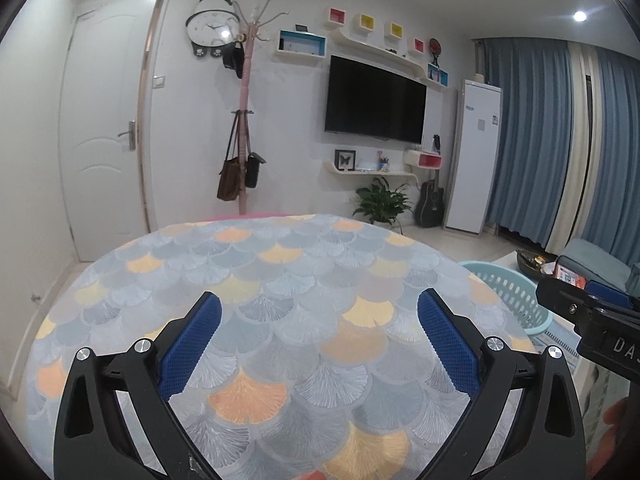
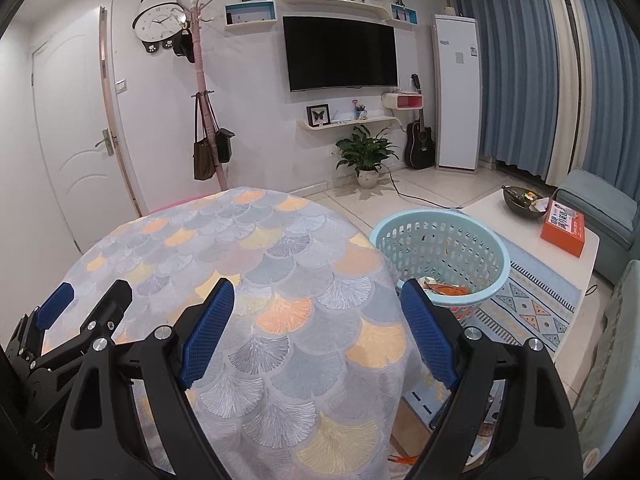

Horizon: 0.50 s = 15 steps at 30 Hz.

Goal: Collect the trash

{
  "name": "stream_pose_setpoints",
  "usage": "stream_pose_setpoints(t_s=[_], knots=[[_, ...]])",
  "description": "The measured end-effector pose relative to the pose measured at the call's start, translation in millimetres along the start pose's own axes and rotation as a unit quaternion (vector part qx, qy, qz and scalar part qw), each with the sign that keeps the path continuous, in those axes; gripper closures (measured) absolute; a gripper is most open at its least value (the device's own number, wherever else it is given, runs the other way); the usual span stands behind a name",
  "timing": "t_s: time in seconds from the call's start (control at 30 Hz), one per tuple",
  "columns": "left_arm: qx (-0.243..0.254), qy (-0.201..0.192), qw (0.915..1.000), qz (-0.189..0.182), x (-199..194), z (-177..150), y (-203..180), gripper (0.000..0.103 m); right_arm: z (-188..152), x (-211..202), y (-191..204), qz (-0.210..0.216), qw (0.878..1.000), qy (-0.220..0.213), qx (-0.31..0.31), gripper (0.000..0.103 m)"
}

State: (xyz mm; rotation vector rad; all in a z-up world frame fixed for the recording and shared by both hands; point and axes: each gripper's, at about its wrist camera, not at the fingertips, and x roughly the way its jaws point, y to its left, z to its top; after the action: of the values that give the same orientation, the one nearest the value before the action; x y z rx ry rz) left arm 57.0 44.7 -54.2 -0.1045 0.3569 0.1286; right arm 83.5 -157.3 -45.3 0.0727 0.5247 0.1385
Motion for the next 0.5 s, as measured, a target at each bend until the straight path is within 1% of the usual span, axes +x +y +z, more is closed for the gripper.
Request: stream_pose_setpoints(t_s=[0.5], knots=[[0.007, 0.002, 1.0000, 0.004, 0.7, 1.3, -2.6, 0.007, -1.0, 2.4, -0.1, 0.003, 1.000, 0.004, 0.006, 0.022]])
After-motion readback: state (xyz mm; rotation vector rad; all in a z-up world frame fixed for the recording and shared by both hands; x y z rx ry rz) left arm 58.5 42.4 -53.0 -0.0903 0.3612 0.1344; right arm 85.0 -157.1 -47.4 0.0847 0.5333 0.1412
